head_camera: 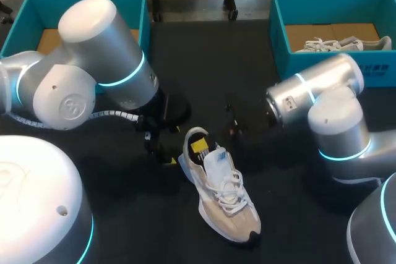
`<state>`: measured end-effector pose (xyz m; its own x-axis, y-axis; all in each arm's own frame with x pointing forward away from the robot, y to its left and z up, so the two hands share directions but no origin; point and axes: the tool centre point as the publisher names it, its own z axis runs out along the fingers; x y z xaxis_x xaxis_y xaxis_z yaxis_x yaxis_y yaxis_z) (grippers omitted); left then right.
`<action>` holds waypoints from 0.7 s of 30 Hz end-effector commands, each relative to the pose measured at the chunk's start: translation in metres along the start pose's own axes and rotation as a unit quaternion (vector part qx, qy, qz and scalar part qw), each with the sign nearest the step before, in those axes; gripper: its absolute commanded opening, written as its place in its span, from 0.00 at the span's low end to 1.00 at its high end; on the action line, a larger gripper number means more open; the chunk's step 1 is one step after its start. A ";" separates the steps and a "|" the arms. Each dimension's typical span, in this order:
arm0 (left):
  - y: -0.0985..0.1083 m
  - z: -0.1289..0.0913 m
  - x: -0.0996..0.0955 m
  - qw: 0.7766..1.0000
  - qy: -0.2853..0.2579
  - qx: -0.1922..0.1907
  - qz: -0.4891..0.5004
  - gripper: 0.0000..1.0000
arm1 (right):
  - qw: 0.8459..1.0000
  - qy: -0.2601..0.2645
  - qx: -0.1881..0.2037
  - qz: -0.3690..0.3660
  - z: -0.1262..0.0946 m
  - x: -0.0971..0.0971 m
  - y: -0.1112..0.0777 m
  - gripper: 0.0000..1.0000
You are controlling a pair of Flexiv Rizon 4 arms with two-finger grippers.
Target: Take the shoe out of the shoebox, open the shoe tongue, remove and reinsert the insole, then place the shoe into the shoebox
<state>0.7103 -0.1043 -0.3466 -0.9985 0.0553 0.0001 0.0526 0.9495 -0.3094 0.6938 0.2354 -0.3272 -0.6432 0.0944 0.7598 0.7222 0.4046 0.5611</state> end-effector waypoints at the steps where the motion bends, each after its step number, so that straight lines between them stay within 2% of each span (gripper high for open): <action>1: 0.000 0.000 0.000 1.000 -0.001 -0.001 0.000 1.00 | 1.000 0.010 0.002 0.002 -0.005 -0.007 0.003 0.00; 5: 0.000 0.000 0.000 1.000 -0.001 -0.001 0.000 1.00 | 1.000 0.014 -0.002 0.014 -0.005 -0.013 0.000 0.00; 14: 0.000 0.000 0.000 1.000 -0.001 -0.001 0.000 1.00 | 0.999 0.015 -0.019 0.047 0.006 -0.014 -0.023 0.00; 19: 0.000 0.000 0.000 1.000 -0.001 -0.001 0.000 1.00 | 0.999 0.006 -0.018 0.035 0.006 -0.006 -0.021 0.01; 20: 0.000 0.000 0.000 1.000 -0.001 -0.001 0.000 1.00 | 0.999 0.003 -0.016 0.031 0.005 -0.005 -0.019 0.28; 21: 0.000 0.000 0.000 1.000 -0.001 -0.001 0.000 1.00 | 1.000 0.002 -0.014 0.028 0.005 -0.004 -0.017 0.45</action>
<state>0.7104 -0.1043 -0.3466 -0.9985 0.0554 0.0001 0.0526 0.9495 -0.3093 0.6864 0.2323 -0.3483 -0.5960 0.0997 0.7968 0.7657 0.3694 0.5265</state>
